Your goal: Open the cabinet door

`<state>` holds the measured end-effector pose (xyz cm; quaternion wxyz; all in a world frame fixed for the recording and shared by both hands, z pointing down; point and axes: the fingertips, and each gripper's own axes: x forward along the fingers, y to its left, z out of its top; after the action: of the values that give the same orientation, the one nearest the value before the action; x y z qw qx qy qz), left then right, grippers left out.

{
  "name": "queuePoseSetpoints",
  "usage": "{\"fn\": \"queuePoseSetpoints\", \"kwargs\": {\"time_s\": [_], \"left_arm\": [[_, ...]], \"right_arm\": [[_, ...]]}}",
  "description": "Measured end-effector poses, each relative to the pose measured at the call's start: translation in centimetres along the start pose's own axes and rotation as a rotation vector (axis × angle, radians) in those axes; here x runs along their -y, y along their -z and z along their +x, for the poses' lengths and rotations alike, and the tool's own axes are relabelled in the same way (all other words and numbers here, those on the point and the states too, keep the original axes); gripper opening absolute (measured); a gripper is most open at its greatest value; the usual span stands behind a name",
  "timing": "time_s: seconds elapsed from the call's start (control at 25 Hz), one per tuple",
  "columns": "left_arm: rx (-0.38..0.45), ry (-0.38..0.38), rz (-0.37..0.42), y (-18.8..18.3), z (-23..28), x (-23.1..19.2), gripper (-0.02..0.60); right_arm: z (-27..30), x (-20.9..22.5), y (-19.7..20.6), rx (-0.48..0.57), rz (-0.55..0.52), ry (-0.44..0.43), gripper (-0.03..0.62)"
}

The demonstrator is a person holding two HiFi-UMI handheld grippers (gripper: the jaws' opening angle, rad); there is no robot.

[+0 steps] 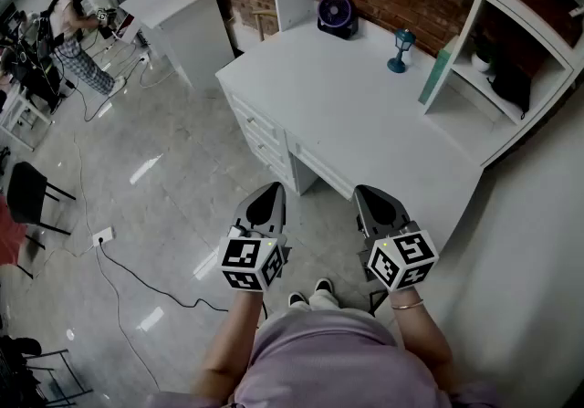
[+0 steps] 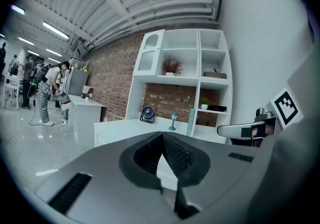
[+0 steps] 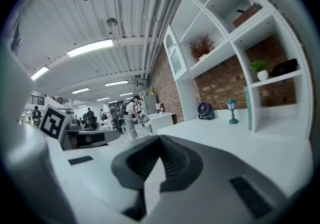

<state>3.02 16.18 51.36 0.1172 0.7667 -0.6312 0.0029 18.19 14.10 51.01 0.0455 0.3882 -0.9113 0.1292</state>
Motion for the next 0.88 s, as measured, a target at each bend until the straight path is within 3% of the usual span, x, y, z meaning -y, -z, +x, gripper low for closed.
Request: {"fn": "queuePoseSetpoints", "kwargs": {"time_s": [0.52,0.72,0.88], "left_arm": [[0.009,0.018,0.001,-0.8,1.6,0.7,0.000],[0.023,0.012,0.000,-1.2,2.3,0.9,0.002],[0.032,0.003,-0.014,-1.4,2.8,1.1,0.067]], "right_arm": [[0.6,1.4,-0.9,0.002,-0.028,0.021,0.003],[0.6,2.4,-1.4,0.012,-0.037,0.032,0.058],[0.7,2.7,-1.7,0.013,-0.035,0.022,0.091]]}}
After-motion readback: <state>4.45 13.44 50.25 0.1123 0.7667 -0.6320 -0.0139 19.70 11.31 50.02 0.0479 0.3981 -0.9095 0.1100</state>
